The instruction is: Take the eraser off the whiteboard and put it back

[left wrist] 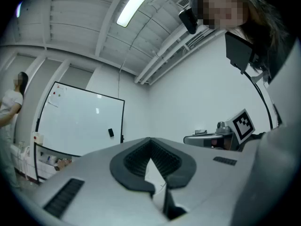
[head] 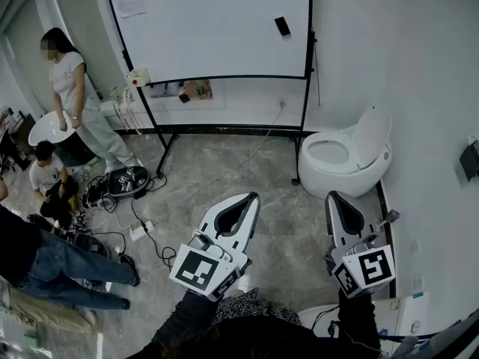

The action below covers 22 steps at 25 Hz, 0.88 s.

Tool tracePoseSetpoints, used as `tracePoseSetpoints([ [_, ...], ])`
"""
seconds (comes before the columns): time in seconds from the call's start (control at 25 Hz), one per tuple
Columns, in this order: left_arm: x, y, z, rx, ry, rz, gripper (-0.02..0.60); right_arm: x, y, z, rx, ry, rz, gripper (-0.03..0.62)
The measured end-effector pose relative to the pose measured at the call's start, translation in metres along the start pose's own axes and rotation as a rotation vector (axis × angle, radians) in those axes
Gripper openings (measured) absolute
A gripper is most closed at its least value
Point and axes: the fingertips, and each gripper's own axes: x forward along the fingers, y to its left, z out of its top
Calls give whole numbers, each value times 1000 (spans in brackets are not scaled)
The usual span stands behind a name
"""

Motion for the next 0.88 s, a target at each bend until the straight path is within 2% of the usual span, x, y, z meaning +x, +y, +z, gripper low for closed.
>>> tracePoseSetpoints([
  [0.36,31,37,-16,-13,-2,-22,6,36,-14,-13,-5,11,-40,8],
  [0.76,93,129,-26,-41,-21,-56,6,136,-36,-22,-9,-5,-97,8],
  [0.88,106,155,-27,-28,-20,-75,6,168,-40,-22,-4,-14,-115,8],
])
